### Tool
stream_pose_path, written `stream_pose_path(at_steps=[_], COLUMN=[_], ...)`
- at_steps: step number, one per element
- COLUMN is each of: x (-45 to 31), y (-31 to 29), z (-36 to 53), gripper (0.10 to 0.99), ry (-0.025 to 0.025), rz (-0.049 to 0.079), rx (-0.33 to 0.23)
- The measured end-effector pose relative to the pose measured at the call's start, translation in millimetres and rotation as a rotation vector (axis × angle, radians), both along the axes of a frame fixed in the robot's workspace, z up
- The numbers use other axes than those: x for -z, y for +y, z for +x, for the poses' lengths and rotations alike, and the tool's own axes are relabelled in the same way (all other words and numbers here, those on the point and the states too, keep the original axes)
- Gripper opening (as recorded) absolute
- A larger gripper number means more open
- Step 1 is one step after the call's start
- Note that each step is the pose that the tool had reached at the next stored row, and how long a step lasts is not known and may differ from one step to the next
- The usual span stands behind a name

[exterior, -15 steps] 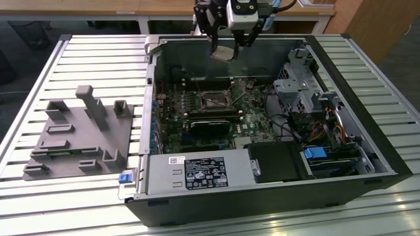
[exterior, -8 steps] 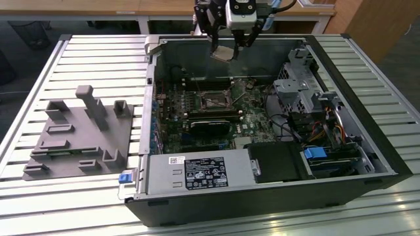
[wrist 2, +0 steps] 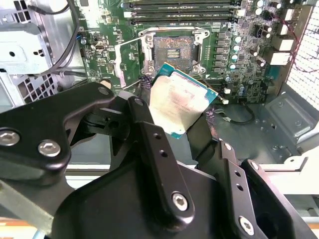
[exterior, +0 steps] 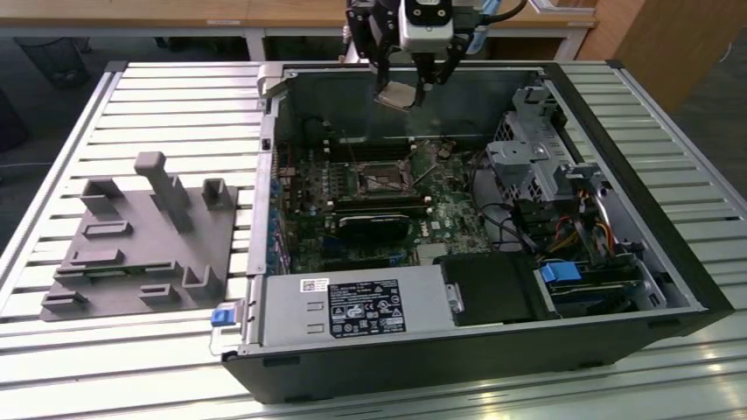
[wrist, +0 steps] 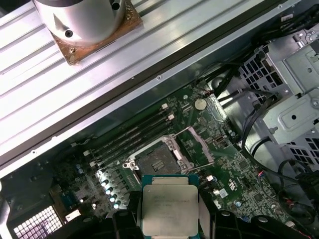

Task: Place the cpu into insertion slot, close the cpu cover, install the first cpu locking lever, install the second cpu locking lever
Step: 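Place the cpu into insertion slot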

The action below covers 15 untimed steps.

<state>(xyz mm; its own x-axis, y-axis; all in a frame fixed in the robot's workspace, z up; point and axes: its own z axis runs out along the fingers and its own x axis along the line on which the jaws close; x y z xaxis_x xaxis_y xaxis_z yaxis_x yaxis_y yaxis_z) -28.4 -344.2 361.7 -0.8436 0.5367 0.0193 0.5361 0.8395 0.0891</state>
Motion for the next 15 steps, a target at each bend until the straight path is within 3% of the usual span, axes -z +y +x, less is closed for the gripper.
stream_pose_path(at_steps=[15], x=[0.0], y=[0.0], z=[0.0], gripper=[0.541], ry=[0.0000], rz=[0.000], rx=[0.060])
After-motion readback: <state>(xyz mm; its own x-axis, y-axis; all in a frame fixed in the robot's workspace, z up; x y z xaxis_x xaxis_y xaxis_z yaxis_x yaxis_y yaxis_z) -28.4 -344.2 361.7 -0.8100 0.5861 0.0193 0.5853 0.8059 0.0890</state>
